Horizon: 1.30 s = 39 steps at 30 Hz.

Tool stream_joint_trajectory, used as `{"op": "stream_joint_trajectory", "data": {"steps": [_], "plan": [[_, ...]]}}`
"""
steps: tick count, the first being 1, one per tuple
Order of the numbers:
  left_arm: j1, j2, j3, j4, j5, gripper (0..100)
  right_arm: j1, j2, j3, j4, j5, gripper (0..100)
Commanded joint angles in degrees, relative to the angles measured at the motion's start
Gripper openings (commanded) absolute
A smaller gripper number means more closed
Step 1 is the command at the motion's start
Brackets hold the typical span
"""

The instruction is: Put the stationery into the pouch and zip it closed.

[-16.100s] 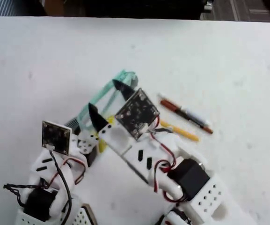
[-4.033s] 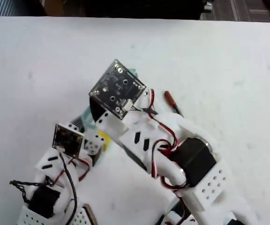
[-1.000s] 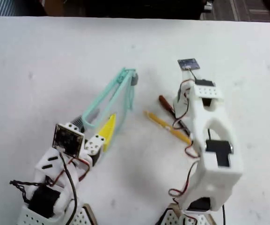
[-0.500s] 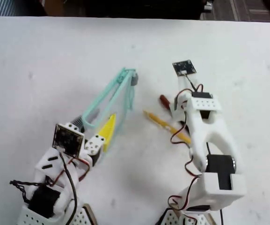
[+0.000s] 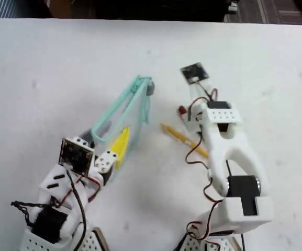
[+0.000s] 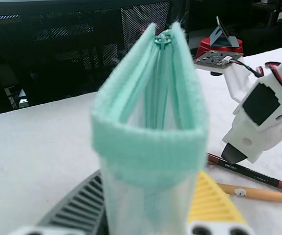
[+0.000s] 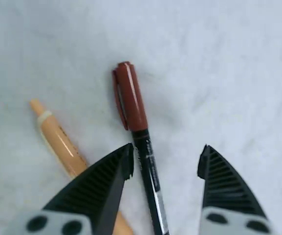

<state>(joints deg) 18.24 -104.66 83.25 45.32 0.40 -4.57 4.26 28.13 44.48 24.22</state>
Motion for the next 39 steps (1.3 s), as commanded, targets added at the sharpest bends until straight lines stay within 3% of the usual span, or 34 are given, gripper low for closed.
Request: {"op": "stream_joint_trajectory", "data": {"steps": [1,17,22,39], "plan": [[0.6,-0.2,-0.4,0.0,-0.5,17,-1.5,2.2,-2.6,-3.1,2.0,20.4],[0.6,-0.2,-0.4,0.0,-0.5,17,0.0,10.3,-9.1,-2.2,1.7,14.5],[0.6,-0.2,-0.4,0.0,-0.5,17,-0.2,10.5,-9.1,-2.2,1.7,0.9],[0.7,-0.2,-0.4,0.0,-0.5,17,0.1,10.6,-9.1,-0.9,2.1,1.7]]}}
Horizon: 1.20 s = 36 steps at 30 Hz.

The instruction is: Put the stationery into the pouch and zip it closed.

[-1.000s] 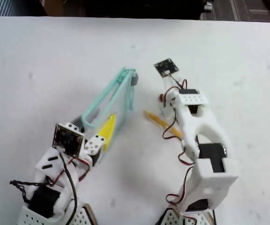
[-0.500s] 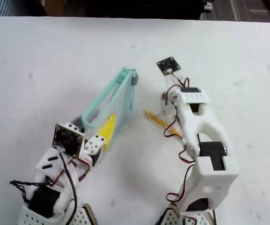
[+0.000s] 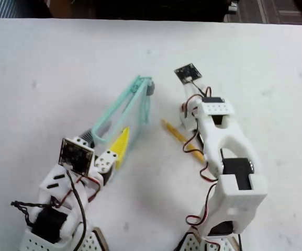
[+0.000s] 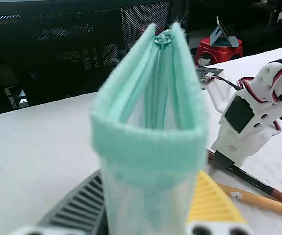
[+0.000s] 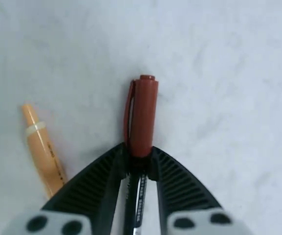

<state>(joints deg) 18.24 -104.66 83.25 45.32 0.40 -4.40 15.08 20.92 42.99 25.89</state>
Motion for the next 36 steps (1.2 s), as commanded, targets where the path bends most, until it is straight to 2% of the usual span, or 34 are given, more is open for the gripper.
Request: {"op": "stream_joint_trajectory", "data": {"steps": [1,36], "plan": [[0.7,-0.2,-0.4,0.0,-0.5,17,0.0,-0.2,-1.8,0.6,0.4,1.7],[0.7,-0.2,-0.4,0.0,-0.5,17,0.0,-0.3,-1.8,1.5,0.4,1.7]]}}
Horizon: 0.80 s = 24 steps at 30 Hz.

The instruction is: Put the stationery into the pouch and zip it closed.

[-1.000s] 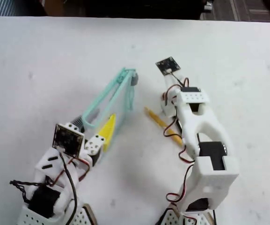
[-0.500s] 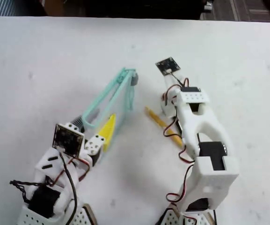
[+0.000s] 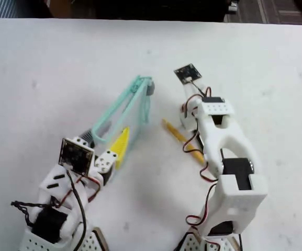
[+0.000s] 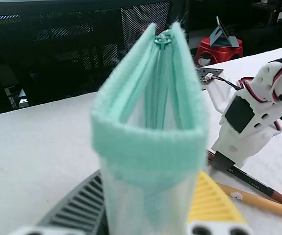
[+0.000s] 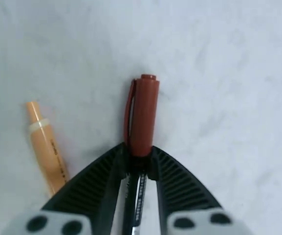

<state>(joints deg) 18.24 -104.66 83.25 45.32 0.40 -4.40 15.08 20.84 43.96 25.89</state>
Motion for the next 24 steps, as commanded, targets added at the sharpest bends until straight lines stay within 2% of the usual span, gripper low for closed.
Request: {"op": "stream_joint_trajectory", "data": {"steps": [1,19,24], "plan": [[0.7,-0.2,-0.4,0.0,-0.5,17,-0.1,-0.3,-1.7,0.5,0.4,1.7],[0.7,-0.2,-0.4,0.1,-0.5,17,0.0,-0.6,-2.1,0.7,0.4,1.7],[0.7,-0.2,-0.4,0.1,-0.5,17,0.3,-7.3,-3.6,4.3,0.4,1.7]]}}
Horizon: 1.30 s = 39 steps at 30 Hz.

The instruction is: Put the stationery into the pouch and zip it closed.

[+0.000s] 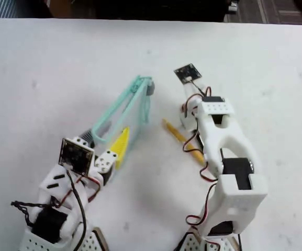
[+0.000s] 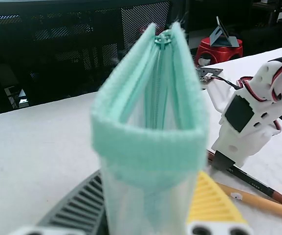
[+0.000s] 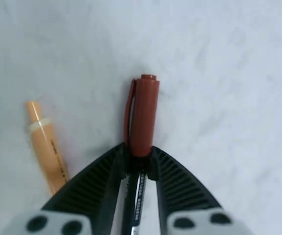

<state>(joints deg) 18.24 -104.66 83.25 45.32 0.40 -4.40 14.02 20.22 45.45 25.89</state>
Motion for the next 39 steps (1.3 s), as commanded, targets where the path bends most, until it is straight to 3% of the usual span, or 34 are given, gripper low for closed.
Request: {"op": "stream_joint_trajectory", "data": {"steps": [1,13,21,30,39], "plan": [[0.7,-0.2,-0.4,0.1,-0.5,17,0.3,-8.8,-3.7,4.5,0.4,1.7],[1.1,-0.2,-0.4,0.3,-0.5,17,-0.8,-39.2,-10.3,17.6,0.4,1.7],[1.1,-0.2,-0.4,0.3,-0.5,17,-5.8,-54.1,-10.7,23.9,0.4,1.7],[1.1,-0.2,-0.4,0.4,-0.5,17,-11.6,-71.6,-10.8,24.5,0.4,1.7],[1.2,-0.2,-0.4,0.4,-0.4,17,-23.3,-84.4,-10.8,21.9,0.5,1.7]]}}
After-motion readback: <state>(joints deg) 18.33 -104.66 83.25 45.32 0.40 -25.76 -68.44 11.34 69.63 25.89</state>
